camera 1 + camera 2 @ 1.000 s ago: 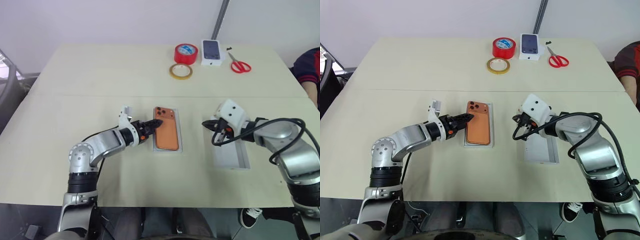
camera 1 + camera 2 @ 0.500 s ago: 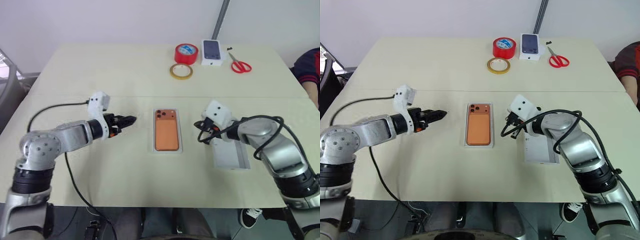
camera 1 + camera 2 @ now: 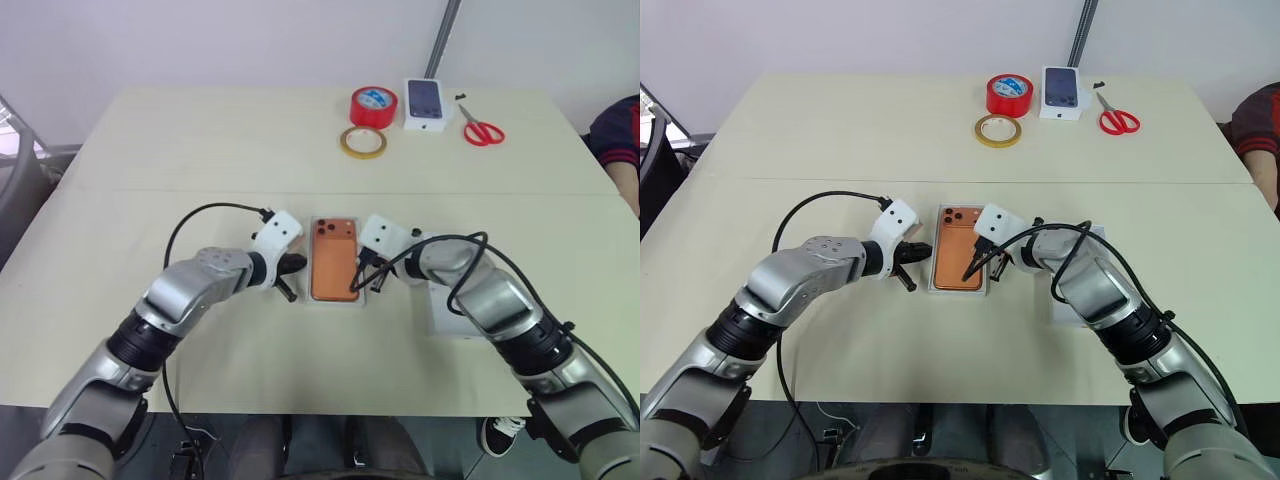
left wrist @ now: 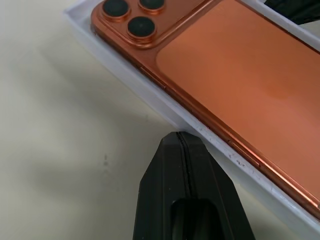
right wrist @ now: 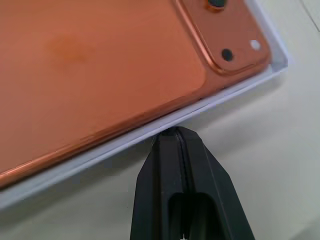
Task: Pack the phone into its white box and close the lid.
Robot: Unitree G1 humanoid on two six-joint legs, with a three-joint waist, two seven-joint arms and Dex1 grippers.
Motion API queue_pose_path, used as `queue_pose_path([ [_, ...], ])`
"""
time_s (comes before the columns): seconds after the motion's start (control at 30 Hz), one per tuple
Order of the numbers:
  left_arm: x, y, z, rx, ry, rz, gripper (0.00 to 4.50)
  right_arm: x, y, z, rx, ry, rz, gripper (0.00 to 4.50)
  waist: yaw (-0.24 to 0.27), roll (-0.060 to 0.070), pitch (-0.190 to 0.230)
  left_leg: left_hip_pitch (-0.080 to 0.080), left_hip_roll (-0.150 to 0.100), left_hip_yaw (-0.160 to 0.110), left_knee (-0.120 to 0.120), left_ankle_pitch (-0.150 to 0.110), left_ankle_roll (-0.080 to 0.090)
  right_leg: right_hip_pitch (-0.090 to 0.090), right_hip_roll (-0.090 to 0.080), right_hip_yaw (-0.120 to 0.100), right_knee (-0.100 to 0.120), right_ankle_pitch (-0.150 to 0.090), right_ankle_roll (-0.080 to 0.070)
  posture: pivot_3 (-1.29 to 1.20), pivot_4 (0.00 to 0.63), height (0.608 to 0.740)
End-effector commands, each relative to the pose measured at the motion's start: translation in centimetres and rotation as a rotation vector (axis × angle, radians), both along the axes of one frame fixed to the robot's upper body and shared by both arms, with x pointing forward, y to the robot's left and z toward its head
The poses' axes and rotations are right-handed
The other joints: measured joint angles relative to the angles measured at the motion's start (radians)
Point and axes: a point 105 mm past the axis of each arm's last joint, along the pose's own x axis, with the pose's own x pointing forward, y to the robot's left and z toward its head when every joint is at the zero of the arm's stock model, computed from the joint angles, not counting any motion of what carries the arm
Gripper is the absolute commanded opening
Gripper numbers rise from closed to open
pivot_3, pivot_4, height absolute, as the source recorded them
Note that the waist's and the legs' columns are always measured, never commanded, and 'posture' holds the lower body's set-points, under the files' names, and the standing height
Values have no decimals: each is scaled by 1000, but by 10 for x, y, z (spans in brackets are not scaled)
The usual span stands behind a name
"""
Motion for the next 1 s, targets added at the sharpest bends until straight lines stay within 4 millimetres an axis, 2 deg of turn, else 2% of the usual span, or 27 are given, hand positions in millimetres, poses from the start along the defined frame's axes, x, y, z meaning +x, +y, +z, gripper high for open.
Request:
queue_pose_path([
  [0.03,-22,-37,-4,-34,66,-188,17,-9,10,17,17,-42,65,0,2,0,0,0,0,0,0,0,1,0,0,0,0,0,0,0,150,740],
  [0.1,-31,-47,-4,-40,87,-252,17,-15,6,18,12,-36,65,0,6,0,0,0,0,0,0,-1,1,0,0,0,0,0,0,0,150,740],
  [0.27,-55,-83,-6,-62,155,-400,17,-47,-28,13,-37,25,19,0,27,1,0,-2,-1,-1,1,-1,2,1,-1,0,-2,0,0,0,150,740],
  [0.5,-66,-104,-10,-75,203,-450,17,-74,-60,6,-75,78,-87,0,19,2,-1,0,0,-1,4,-4,7,3,0,0,-1,0,0,0,150,740],
  [0.73,-58,-107,-8,-94,208,-408,17,-77,-73,8,-90,67,-142,0,21,2,-1,0,-1,-1,5,-4,8,4,0,0,-1,0,0,0,150,740],
  [0.8,-53,-98,-4,-102,198,-383,17,-78,-79,21,-60,61,-164,0,21,3,-1,0,-1,-1,6,-5,8,4,0,0,-1,0,0,0,150,740],
  [0.87,-43,-80,2,-128,187,-317,17,-82,-86,39,6,71,-188,0,19,4,0,-1,-1,-1,5,-5,8,4,0,0,-1,0,0,0,150,740],
  [0.9,-39,-73,4,-136,175,-296,0,-84,-89,46,32,77,-202,552,17,4,0,-1,0,-1,5,-5,8,4,0,0,-1,0,0,0,150,740],
  [0.93,-36,-66,7,-143,156,-282,0,-84,-91,52,57,78,-219,850,14,4,0,-1,0,-1,5,-5,8,3,1,0,-1,0,0,0,150,740],
  [0.97,-33,-59,9,-148,132,-271,0,-83,-93,57,91,80,-248,1430,10,4,0,0,1,-1,5,-5,8,3,1,0,-1,0,0,0,150,740],
  [1.0,-32,-54,11,-150,111,-266,0,-82,-95,60,121,89,-276,1808,8,4,0,0,1,-1,5,-5,8,3,1,0,-1,0,0,0,150,740],
])
